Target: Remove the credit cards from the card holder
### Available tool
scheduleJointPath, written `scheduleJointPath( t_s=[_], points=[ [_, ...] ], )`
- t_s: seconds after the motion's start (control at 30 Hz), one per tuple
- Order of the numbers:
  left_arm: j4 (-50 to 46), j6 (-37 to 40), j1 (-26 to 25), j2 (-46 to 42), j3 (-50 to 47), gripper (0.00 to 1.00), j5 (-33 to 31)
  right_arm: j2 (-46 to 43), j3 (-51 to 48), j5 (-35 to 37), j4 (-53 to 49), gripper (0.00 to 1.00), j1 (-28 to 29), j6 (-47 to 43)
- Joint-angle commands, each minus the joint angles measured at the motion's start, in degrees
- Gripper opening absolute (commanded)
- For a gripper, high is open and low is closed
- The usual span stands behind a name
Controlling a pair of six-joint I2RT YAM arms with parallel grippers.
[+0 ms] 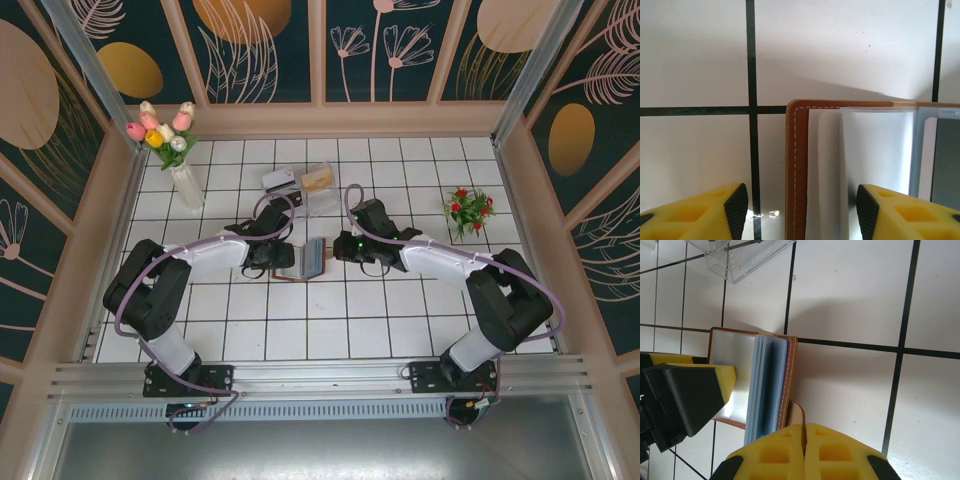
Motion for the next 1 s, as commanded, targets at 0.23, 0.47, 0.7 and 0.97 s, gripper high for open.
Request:
scheduleJointPath(
  t_s=[0.23,0.47,0.7,0.97],
  points=[
    [3.5,2.5,-0.2,-1.7,-1.5,0.48,7.7,-4.4,2.7,4.5,-2.7,0.34,0.3,0.4],
    [4.9,1.9,-0.2,-3.4,-2.2,0.45,8.8,-7.8,4.2,10.7,-4.5,0.49,0.5,1.1],
    [4.2,1.9,-0.2,-3.6,-2.4,0.42,8.2,-4.0,6.6,2.4,-1.5,0.37,1.8,0.9],
    [4.1,1.7,-0.3,-3.7,-2.8,0.4,7.0,6.3,10.1,-1.7,0.5,0.25,3.4,3.3]
  ],
)
